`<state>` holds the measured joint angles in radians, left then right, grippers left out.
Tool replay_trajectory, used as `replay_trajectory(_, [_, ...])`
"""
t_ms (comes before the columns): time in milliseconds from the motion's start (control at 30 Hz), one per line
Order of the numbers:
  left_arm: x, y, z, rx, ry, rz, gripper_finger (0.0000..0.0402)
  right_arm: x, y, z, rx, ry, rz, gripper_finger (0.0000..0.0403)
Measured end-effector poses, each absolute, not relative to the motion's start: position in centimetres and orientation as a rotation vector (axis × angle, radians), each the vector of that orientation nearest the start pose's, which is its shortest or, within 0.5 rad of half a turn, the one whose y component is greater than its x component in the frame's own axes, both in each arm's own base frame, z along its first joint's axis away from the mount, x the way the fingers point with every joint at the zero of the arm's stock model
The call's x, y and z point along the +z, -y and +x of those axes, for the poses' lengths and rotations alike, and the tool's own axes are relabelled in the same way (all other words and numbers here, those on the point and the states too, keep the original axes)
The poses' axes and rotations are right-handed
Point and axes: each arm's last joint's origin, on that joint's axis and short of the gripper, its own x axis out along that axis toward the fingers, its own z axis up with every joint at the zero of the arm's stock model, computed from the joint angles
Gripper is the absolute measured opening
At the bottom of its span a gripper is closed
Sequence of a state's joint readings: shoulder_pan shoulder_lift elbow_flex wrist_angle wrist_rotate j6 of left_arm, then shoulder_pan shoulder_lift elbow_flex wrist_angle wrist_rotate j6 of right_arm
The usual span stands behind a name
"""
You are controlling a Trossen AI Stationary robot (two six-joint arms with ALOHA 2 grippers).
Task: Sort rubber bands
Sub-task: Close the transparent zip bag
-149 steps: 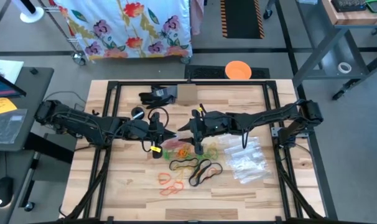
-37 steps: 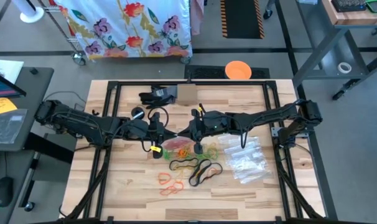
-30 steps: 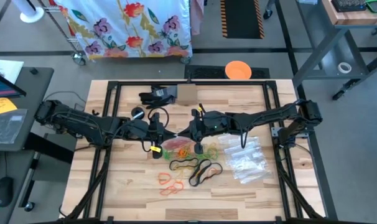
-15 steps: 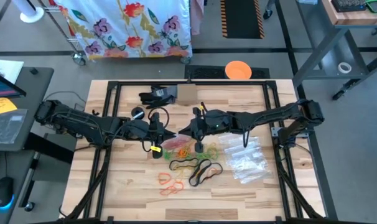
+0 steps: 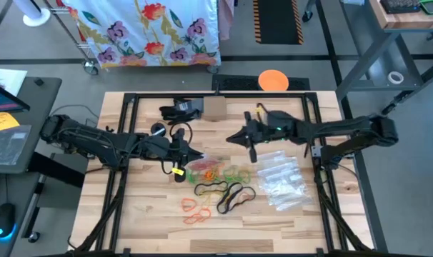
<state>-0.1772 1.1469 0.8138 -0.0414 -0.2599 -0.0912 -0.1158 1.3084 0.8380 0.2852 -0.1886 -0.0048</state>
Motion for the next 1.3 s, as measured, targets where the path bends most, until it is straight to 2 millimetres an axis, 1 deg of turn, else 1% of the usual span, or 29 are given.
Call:
replay_trajectory(67, [29.2,3.6,25.0,0.068,-0.355,-0.015,0.0008,26.6,3.2,27.8,0.054,-0.07,0.074,0.0])
replay_trajectory(133, [29.9,3.2,25.1,0.058,-0.371,-0.032,0.0008,25.7,3.2,27.0,0.056,0.056,0.111,0.0])
replay_trajectory(167, [30.3,2.8,25.1,0.068,-0.387,-0.04,0.0008,25.3,3.0,26.8,0.063,0.099,0.119,0.0])
replay_trajectory(233, [31.2,1.9,25.6,0.089,-0.408,-0.06,0.0008,24.6,2.6,26.9,0.085,0.139,0.127,0.0])
replay_trajectory(333, [31.9,1.0,26.9,0.091,-0.481,-0.085,0.0008,23.4,1.9,27.8,0.109,0.091,0.136,0.0])
replay_trajectory(467, [32.6,0.5,29.3,0.055,-0.597,-0.084,0.0008,22.4,1.3,29.6,0.13,0.049,0.158,0.0001])
replay_trajectory(533, [32.9,0.3,30.4,0.053,-0.664,-0.079,0.0008,21.9,1.2,30.0,0.131,0.01,0.181,0.0006])
replay_trajectory(600, [33.1,0.3,31.1,0.056,-0.709,-0.079,0.0008,21.8,1.2,30.1,0.128,-0.014,0.173,0.0016])
replay_trajectory(767, [34.0,0.6,32.2,0.053,-0.718,-0.108,0.0008,21.6,1.3,30.1,0.12,-0.041,0.153,0.0057])
replay_trajectory(867, [33.7,0.5,32.8,0.06,-0.738,-0.126,0.0008,21.6,1.2,30.0,0.122,-0.04,0.153,0.0087])
replay_trajectory(1100, [32.2,0.3,34.0,0.056,-0.781,-0.155,0.0008,21.4,1.1,30.0,0.125,-0.061,0.135,0.015])
replay_trajectory(1200, [32.1,0.3,34.2,0.056,-0.773,-0.158,0.0008,21.3,1.1,30.0,0.125,-0.066,0.121,0.0166])
replay_trajectory(1300, [32.3,0.3,34.3,0.054,-0.753,-0.157,0.0008,21.3,1.1,30.0,0.124,-0.069,0.113,0.0173])
